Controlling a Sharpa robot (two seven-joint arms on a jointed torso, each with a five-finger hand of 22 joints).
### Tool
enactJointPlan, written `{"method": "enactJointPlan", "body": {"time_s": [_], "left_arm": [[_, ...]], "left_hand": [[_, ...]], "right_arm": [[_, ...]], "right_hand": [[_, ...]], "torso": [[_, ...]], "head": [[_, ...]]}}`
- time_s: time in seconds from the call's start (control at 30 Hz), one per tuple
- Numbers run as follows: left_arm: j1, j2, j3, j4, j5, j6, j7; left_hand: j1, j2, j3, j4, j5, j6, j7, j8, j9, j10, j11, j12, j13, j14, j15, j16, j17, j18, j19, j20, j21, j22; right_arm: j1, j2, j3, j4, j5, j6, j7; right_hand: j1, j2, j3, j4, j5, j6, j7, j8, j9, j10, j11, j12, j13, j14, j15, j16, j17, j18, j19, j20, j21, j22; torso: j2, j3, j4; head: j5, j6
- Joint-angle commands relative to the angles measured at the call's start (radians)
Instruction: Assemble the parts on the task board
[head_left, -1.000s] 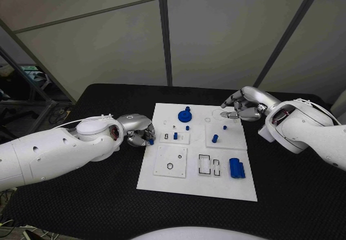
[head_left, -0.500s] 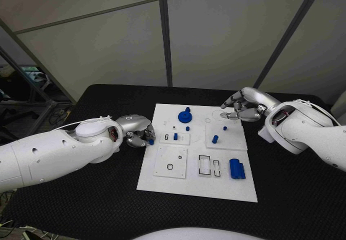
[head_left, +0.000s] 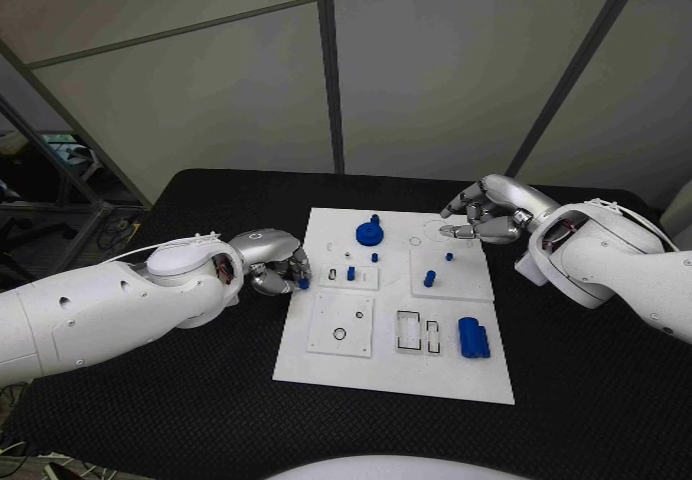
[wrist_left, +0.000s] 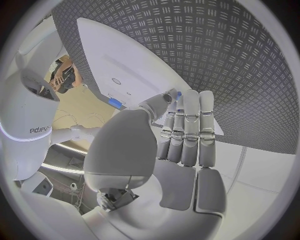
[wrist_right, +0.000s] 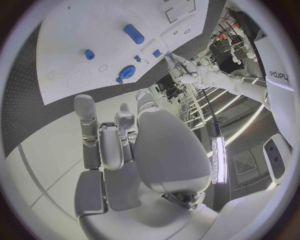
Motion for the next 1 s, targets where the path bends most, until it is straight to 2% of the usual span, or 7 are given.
{"method": "enactJointPlan", "body": {"time_s": [0.03, 0.23, 0.47, 0.57, 1.0], "left_arm": [[0.001, -0.004, 0.004, 0.004, 0.085, -0.049, 0.038], [0.001, -0.011, 0.011, 0.002, 0.190, -0.070, 0.054], [0.001, -0.017, 0.014, -0.010, 0.410, -0.064, 0.073], [0.001, -0.017, 0.014, -0.019, 0.471, -0.061, 0.077], [0.001, 0.008, 0.014, -0.056, 0.530, -0.055, 0.090]], "left_hand": [[-0.004, -0.006, 0.001, 0.008, 0.003, 0.015, 0.010, -0.004, 0.002, -0.001, 0.001, -0.008, -0.005, 0.006, 0.005, -0.004, 0.001, -0.009, -0.005, 0.002, 0.003, 0.001], [-0.005, -0.007, 0.003, 0.010, 0.003, 0.014, 0.010, -0.006, 0.002, -0.001, 0.001, -0.010, -0.005, 0.006, 0.005, -0.004, 0.002, -0.009, -0.004, 0.002, 0.002, 0.001], [-0.003, -0.011, 0.007, 0.011, 0.003, 0.012, 0.010, -0.009, 0.001, -0.003, 0.002, -0.014, -0.006, 0.004, 0.005, -0.005, 0.003, -0.009, -0.005, 0.002, 0.000, 0.001], [-0.002, -0.012, 0.008, 0.011, 0.003, 0.012, 0.011, -0.010, 0.001, -0.003, 0.002, -0.015, -0.006, 0.003, 0.005, -0.006, 0.003, -0.009, -0.005, 0.003, 0.000, 0.001], [-0.001, -0.013, 0.011, 0.012, 0.003, 0.011, 0.011, -0.011, 0.001, -0.004, 0.003, -0.018, -0.006, 0.001, 0.005, -0.007, 0.003, -0.009, -0.006, 0.003, -0.001, 0.002]], "right_arm": [[0.001, 0.001, 0.000, 0.000, -0.004, -0.006, 0.006], [0.000, 0.001, 0.000, 0.000, -0.004, -0.006, 0.007], [-0.001, 0.002, 0.000, -0.001, -0.004, -0.006, 0.007], [-0.001, 0.003, 0.000, -0.002, -0.004, -0.006, 0.006], [-0.001, 0.002, 0.000, -0.001, -0.004, -0.006, 0.006]], "right_hand": [[0.003, 0.002, 0.004, 0.005, 0.006, 0.000, -0.003, 0.007, 0.000, 0.000, -0.005, -0.004, -0.001, 0.047, -0.009, -0.006, 0.012, 0.016, 0.006, -0.001, -0.004, -0.001], [0.003, 0.002, 0.004, 0.005, 0.006, 0.000, -0.003, 0.007, 0.000, 0.000, -0.005, -0.004, -0.001, 0.047, -0.009, -0.006, 0.012, 0.016, 0.006, -0.001, -0.004, -0.001], [0.003, 0.002, 0.004, 0.005, 0.006, 0.000, -0.003, 0.007, 0.000, 0.000, -0.005, -0.004, -0.001, 0.047, -0.009, -0.006, 0.012, 0.016, 0.006, -0.001, -0.004, -0.001], [0.003, 0.002, 0.004, 0.005, 0.006, 0.000, -0.003, 0.007, 0.000, 0.000, -0.005, -0.004, -0.001, 0.047, -0.009, -0.006, 0.012, 0.016, 0.006, -0.001, -0.004, -0.001], [0.003, 0.002, 0.004, 0.005, 0.006, 0.000, -0.003, 0.007, 0.000, 0.000, -0.005, -0.004, -0.001, 0.047, -0.009, -0.006, 0.012, 0.016, 0.006, -0.001, -0.004, -0.001]], "torso": [[0.000, 0.0001, -0.0001], [0.000, -0.0001, -0.0005], [-0.001, 0.0016, -0.0002], [-0.001, 0.0011, -0.0002], [0.000, 0.0011, -0.0026]], "head": [[0.000, 0.000], [0.000, 0.000], [0.000, 0.000], [0.001, 0.000], [0.002, 0.004]]}}
